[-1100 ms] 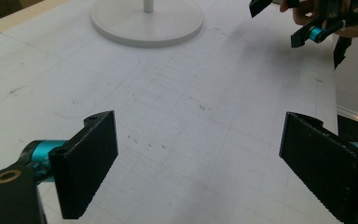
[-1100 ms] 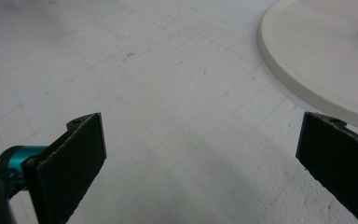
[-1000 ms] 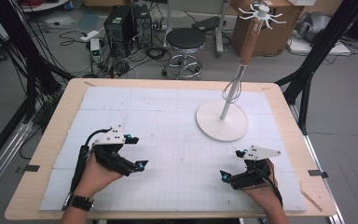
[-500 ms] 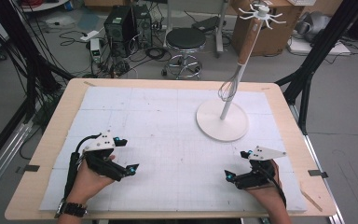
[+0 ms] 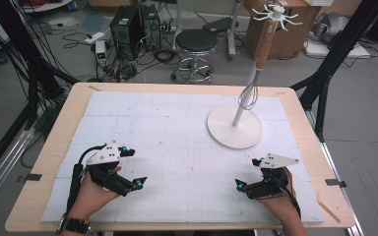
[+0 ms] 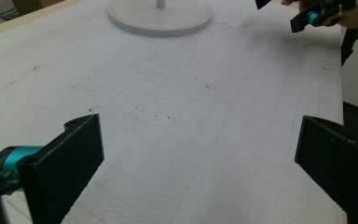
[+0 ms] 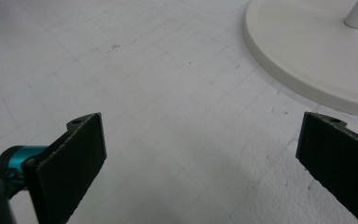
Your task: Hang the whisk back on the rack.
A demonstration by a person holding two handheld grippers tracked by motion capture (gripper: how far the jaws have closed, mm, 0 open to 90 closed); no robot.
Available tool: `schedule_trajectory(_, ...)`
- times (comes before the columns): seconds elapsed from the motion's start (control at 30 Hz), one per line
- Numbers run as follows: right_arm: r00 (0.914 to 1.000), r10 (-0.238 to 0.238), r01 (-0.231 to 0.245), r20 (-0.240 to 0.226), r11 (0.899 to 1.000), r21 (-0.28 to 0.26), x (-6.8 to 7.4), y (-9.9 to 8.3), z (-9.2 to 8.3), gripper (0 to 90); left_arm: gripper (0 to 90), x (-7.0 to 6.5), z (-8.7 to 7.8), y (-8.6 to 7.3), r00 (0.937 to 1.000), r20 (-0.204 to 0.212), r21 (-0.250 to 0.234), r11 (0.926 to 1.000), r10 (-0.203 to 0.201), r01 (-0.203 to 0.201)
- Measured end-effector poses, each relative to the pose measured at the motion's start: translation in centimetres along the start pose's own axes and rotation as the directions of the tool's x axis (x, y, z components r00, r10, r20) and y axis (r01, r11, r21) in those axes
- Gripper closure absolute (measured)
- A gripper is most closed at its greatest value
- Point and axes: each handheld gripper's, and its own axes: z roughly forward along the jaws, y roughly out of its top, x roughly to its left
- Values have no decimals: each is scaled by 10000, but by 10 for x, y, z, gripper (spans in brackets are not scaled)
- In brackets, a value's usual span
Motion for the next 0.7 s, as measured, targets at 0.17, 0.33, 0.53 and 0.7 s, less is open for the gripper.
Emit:
schedule_trajectory(0.17, 10000, -33, 33, -7, 10000, 10, 0, 1, 2, 6, 16, 1, -3, -1, 10000, 64, -109, 9999, -7, 8)
schedule_trajectory(0.33, 10000, -10, 10, -8, 10000, 97, 1, 1, 4, 6, 16, 3, -4, -3, 10000, -22, -98, 9999, -66, 66)
schedule_trajectory(0.53, 10000, 27, -27, -17, 10000, 71, 0, 1, 3, 6, 17, 4, -2, -3, 9998, 84, -118, 9998, -153, 154)
schedule_trajectory(0.7, 10000, -55, 55, -28, 10000, 30, 1, 1, 2, 6, 16, 4, 2, -4, 9999, 48, 5, 9999, -141, 141)
